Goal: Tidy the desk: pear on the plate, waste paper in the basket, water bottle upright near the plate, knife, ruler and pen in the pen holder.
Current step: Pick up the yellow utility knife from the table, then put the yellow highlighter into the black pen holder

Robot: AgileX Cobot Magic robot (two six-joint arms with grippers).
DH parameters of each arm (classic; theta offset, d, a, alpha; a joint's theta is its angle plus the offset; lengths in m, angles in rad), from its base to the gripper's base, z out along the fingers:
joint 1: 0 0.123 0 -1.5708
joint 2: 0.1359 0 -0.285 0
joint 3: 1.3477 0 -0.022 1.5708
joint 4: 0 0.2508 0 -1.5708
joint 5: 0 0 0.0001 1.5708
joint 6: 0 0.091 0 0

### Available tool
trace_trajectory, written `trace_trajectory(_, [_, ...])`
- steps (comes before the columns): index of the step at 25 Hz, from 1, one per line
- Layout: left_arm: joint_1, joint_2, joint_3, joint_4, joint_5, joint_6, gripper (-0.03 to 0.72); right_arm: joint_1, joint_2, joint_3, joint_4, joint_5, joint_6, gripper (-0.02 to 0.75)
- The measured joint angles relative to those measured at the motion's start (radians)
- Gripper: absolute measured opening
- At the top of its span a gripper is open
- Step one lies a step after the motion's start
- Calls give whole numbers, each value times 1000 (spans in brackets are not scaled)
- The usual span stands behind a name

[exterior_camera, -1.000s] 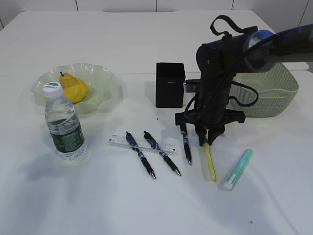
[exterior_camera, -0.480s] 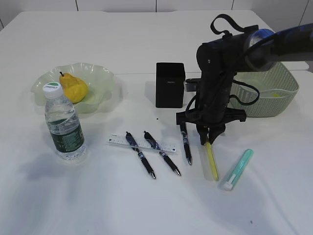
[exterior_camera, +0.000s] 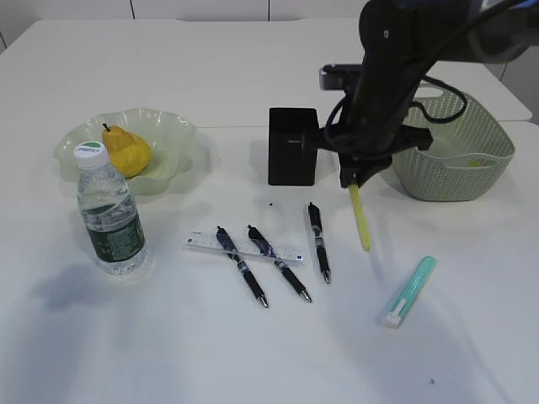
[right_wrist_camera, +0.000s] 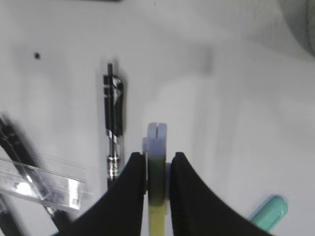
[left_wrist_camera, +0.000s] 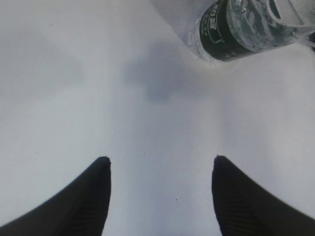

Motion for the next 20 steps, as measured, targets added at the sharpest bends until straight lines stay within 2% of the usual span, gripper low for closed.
trace_trajectory(9, [0,0,0,0,0,0,457,0,-22,-171,0,-131,-84,90])
trace_trajectory(14, [0,0,0,3,0,0,457,0,-22,-188,-5,-319,-94,90])
trace_trajectory(20, [0,0,0,8,0,0,457,0,-16,-188,-77,-551,-98,90])
